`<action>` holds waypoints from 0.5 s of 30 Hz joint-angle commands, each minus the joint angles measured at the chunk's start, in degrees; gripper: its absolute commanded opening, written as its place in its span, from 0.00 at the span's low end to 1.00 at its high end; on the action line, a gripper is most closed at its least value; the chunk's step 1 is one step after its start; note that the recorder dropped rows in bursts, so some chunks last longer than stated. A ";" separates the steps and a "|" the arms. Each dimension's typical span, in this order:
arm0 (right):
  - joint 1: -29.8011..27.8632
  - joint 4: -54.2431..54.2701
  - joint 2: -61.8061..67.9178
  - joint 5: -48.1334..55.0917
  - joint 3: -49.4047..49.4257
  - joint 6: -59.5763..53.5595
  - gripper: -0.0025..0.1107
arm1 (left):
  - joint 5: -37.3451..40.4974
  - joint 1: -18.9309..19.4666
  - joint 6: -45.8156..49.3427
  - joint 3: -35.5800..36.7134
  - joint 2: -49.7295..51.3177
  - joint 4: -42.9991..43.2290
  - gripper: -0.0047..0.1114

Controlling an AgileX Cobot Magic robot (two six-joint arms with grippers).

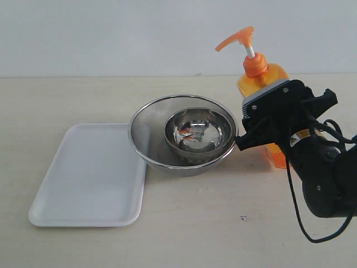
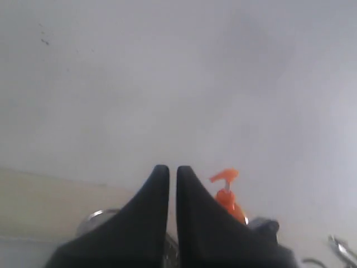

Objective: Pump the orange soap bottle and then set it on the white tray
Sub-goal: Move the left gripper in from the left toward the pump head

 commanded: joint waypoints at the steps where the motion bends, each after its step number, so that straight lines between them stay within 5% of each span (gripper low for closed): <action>1: 0.02 -0.54 -1.38 -4.62 -0.08 -0.48 0.02 | 8.34 0.12 17.86 -4.07 16.04 -10.32 0.08; 5: 0.02 -0.54 -1.38 -4.62 -0.08 -0.48 0.02 | 20.98 0.12 34.19 -9.08 33.54 -24.01 0.08; 9: 0.02 -0.54 -1.38 -4.62 -0.08 -0.33 0.02 | 30.94 0.12 45.81 -15.07 47.82 -27.38 0.08; 15: 0.02 -0.54 -1.38 -4.62 -0.08 0.36 0.02 | 30.58 -5.27 54.73 -22.73 61.53 -27.07 0.08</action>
